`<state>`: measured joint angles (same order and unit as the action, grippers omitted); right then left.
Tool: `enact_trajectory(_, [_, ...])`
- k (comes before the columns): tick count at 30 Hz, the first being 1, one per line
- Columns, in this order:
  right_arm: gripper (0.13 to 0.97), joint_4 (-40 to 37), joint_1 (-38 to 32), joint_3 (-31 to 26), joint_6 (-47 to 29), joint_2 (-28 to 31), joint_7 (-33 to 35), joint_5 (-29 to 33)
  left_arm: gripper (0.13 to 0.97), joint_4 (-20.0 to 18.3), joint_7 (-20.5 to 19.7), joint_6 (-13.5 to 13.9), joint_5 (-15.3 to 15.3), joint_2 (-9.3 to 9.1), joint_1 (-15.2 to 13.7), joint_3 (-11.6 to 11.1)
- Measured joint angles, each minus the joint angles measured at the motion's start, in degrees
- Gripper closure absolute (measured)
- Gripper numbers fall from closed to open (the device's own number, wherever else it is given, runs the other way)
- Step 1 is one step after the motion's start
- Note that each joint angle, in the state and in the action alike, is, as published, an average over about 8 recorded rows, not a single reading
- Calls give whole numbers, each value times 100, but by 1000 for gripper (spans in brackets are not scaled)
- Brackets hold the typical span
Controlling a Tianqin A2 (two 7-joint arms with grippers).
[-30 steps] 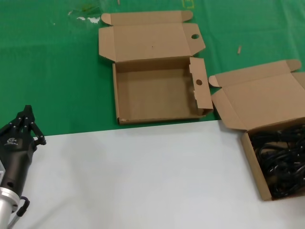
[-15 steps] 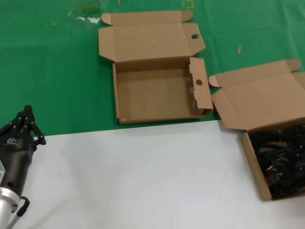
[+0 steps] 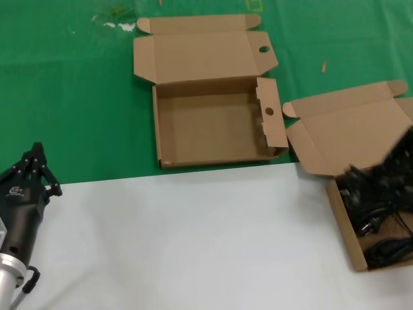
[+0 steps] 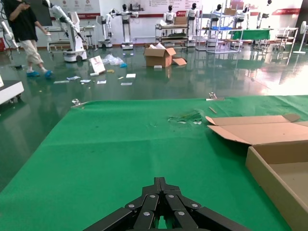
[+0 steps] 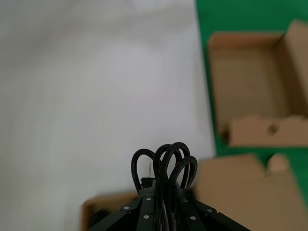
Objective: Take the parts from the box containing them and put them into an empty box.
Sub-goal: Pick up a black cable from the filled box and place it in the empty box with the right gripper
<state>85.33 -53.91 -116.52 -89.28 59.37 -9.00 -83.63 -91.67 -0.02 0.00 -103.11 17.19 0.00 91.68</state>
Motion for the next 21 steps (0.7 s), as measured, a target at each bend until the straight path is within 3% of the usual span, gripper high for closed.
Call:
enact_trajectory(10, [915,-81,-1116,-291,212,-1242,-388,375,957,0,0,0,0,0,0,0])
enact_trajectory(21, [915,-1117,-1800,-865,975,-2771,-172,1110,957,0,0,0,0,0,0,0])
